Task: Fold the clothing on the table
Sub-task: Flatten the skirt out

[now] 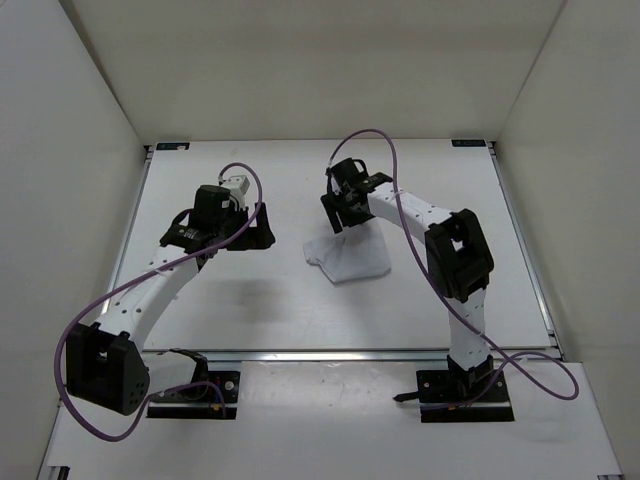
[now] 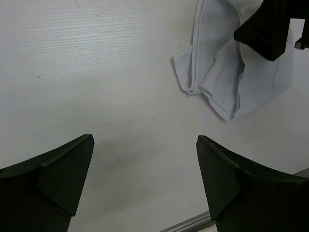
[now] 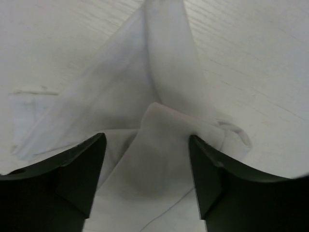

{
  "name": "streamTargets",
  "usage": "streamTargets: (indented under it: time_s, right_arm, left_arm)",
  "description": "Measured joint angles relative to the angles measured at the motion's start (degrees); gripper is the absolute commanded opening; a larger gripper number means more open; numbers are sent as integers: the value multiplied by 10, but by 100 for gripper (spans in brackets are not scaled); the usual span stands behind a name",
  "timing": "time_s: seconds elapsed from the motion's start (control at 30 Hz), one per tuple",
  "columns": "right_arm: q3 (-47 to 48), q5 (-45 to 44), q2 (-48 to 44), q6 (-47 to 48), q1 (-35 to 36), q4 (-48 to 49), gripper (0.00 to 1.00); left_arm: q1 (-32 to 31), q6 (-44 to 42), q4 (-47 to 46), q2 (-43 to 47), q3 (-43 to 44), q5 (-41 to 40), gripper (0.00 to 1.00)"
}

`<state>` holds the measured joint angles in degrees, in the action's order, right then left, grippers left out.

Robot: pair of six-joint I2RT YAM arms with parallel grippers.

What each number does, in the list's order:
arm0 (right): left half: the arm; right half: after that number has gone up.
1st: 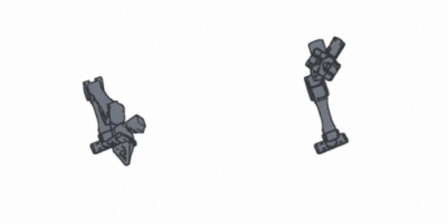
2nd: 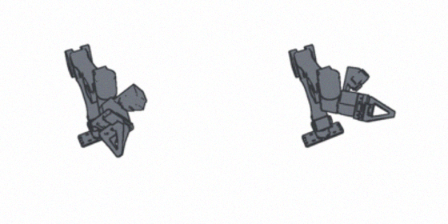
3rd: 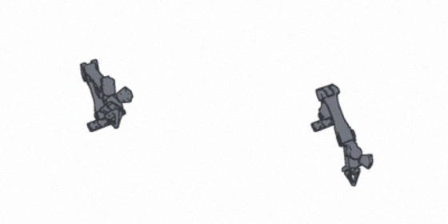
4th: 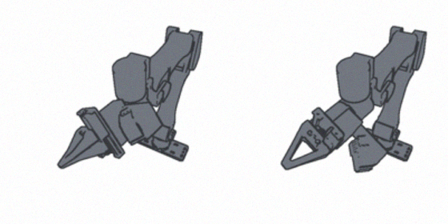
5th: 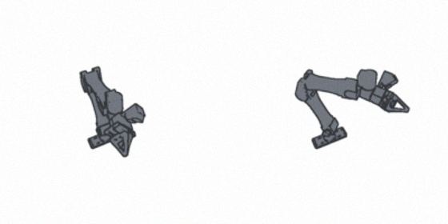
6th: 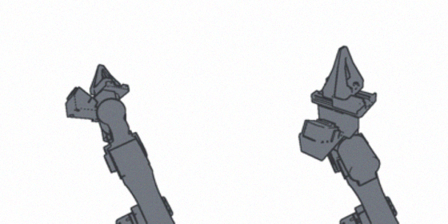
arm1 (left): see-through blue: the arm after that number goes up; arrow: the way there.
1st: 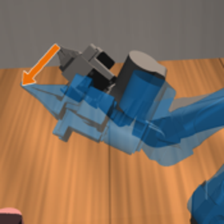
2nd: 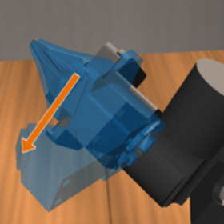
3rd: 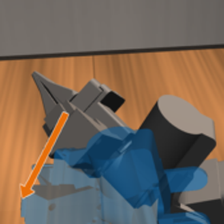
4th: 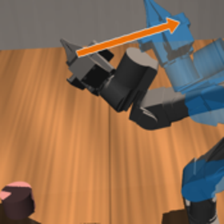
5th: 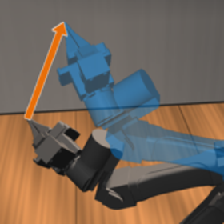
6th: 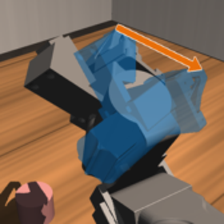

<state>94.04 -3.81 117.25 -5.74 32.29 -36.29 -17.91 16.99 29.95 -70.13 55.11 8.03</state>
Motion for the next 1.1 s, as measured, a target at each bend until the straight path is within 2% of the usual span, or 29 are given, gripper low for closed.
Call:
streamTargets:
  time_s: [0.03, 0.1, 0.2, 0.23, 0.3, 0.57, 0.63, 0.67, 0.73, 0.77, 0.87, 0.9, 0.97, 1.03, 1.1]
  right_arm:
    - [6, -12, 7, 6, 0, -5, 58]
    - [20, -35, 19, 15, -1, -15, 35]
    - [42, -54, 41, 19, -4, -21, 18]
    - [45, -57, 46, 20, -6, -21, 7]
    - [49, -65, 54, 20, -11, -27, 0]
    - [66, -79, 64, 19, -21, -47, 1]
    - [71, -70, 64, 16, -24, -53, 30]
    - [75, -65, 64, 14, -24, -54, 36]
    - [77, -58, 63, 13, -21, -53, 59]
    - [77, -57, 62, 12, -19, -53, 62]
    - [76, -57, 62, 14, -8, -54, 61]
    - [76, -58, 62, 15, -3, -54, 54]
    - [77, -62, 64, 17, 7, -54, 31]
    - [82, -63, 74, 14, 14, -62, 20]
    - [85, -62, 87, 12, 18, -66, 12]
  left_arm:
    - [1, 0, 1, 0, 0, 1, 99]
    - [2, 0, 0, 1, -2, 2, 99]
    - [3, 0, 0, 1, -3, 3, 99]
    - [3, 0, 0, 1, -3, 3, 98]
    - [3, -2, 1, 1, -3, 3, 99]
    - [7, -5, 3, -5, -2, 4, 99]
    - [7, -5, 2, -5, -2, 4, 99]
    - [7, -5, 2, -5, -3, 5, 99]
    - [7, -4, 1, -5, -3, 8, 99]
    - [7, -4, 0, -5, -3, 10, 98]
    - [7, -4, 0, -5, -4, 13, 99]
    - [7, -5, 0, -5, -4, 14, 99]
    - [9, -5, 0, -3, -7, 15, 99]
    - [11, -5, 1, 0, -12, 16, 99]
    - [14, -6, 3, 1, -13, 16, 99]
